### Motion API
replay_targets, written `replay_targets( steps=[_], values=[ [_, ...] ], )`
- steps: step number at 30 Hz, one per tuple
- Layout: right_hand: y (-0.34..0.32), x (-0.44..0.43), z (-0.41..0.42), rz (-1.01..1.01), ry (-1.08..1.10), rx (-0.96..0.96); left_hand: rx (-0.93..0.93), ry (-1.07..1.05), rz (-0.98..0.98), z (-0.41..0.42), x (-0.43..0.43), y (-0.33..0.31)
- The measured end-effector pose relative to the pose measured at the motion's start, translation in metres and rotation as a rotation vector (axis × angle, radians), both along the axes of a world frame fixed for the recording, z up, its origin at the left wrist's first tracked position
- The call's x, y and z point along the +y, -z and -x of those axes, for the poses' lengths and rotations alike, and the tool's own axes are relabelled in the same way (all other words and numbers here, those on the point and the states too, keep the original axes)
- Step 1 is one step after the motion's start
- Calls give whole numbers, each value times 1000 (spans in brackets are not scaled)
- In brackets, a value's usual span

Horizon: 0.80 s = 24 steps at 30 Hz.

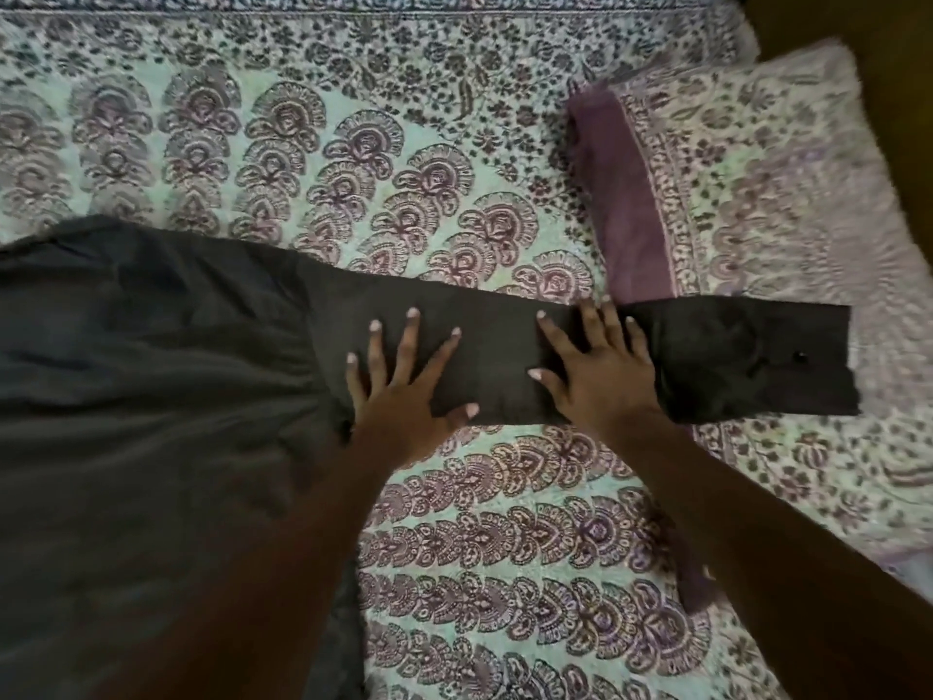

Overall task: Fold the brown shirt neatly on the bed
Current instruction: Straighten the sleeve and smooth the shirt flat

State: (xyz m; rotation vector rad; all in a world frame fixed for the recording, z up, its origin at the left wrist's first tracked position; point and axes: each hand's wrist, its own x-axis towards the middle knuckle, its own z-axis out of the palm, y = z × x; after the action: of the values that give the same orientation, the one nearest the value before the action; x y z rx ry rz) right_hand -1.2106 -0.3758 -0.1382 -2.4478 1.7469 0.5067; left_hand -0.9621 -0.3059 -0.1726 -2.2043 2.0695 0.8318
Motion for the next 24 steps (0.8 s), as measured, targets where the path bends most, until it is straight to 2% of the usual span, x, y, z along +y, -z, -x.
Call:
replay_targets(
  steps=[4, 8, 15, 18, 21, 24],
  values=[
    [-20, -1, 37, 83, -108, 113, -73, -39, -46, 5, -3, 3],
    [-47, 7, 83, 229, -110, 106, -78, -24, -158, 5, -10, -3],
    [-73, 14, 116, 337, 256, 81, -79, -35, -209, 5, -13, -6],
    [-78, 15, 103, 337, 326, 55, -56, -28, -233, 5, -14, -9],
    [-75, 16, 58, 251, 191, -12, 48, -38, -186, -1, -12, -13],
    [-54, 19, -5, 140, -39, -135, 170, -141, 56, -26, -3, -19]
  ],
)
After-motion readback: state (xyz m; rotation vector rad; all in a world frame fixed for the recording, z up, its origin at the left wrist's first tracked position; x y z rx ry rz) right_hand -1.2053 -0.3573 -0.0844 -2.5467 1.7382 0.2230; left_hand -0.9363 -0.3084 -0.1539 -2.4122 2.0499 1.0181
